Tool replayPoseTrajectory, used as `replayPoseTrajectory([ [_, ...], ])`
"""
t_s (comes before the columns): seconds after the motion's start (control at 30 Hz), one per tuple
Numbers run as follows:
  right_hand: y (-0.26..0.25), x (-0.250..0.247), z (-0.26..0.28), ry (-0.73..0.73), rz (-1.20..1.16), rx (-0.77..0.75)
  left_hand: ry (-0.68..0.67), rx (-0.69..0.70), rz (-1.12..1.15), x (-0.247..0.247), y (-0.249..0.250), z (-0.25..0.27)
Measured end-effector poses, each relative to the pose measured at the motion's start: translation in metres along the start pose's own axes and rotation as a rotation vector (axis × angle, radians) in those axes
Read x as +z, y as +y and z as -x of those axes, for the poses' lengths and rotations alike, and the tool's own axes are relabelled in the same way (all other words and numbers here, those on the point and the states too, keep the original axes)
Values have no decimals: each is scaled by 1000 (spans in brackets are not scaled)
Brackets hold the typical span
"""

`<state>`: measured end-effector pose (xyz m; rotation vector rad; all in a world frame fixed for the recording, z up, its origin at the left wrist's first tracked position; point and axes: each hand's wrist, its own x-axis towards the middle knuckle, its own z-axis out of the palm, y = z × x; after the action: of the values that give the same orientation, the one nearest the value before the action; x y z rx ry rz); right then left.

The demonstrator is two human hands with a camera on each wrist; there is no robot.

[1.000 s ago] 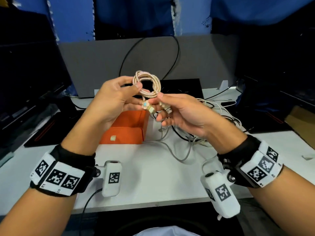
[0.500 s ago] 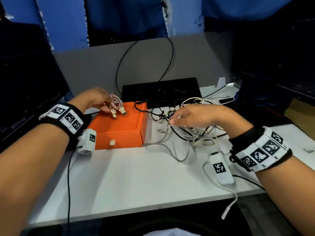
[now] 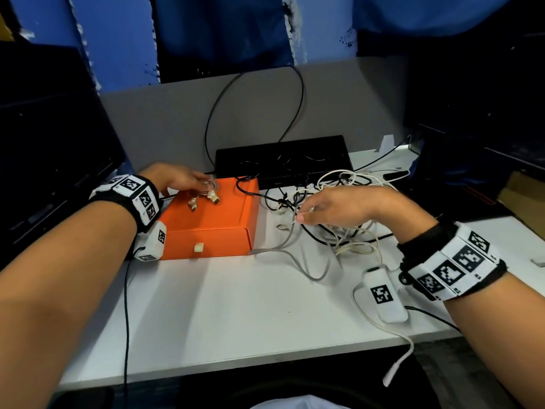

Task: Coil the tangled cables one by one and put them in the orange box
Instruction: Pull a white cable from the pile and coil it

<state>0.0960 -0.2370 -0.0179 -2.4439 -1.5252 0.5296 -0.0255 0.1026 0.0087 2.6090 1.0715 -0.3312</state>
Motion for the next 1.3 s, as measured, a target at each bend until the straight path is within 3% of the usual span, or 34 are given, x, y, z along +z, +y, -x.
replayPoseTrajectory([
  [0.2,12,-5,-3,59,114,115,-21,-46,49,-1,-15,1],
  [0.37,25,-16,-1,160,120,216,-36,-71,-50,-9,-30,-3],
  [0.47,25,-16,-3,175,104,180,-3,-91,-162,-10,-28,-5],
  [0.57,15,-11,-3,202,48,63,115,11,-300,-12,-8,-6],
  [0.63,7,-6,-5,150,7,-39,220,138,-328,-9,12,-6],
  [0.7,0,2,-5,33,-36,-92,235,256,-321,1,39,2],
  [0.77,-3,9,-6,-89,-41,-99,132,327,-374,17,64,8],
  [0.83,-4,12,-6,-170,-27,-76,25,288,-463,30,76,7],
  [1.0,14,2,-7,-95,130,35,-47,168,-388,26,59,-18],
  [1.13,22,-6,-3,-81,35,79,-11,174,-520,20,46,-21],
  [1.3,16,-5,-6,-59,18,55,114,335,-603,27,65,-17],
])
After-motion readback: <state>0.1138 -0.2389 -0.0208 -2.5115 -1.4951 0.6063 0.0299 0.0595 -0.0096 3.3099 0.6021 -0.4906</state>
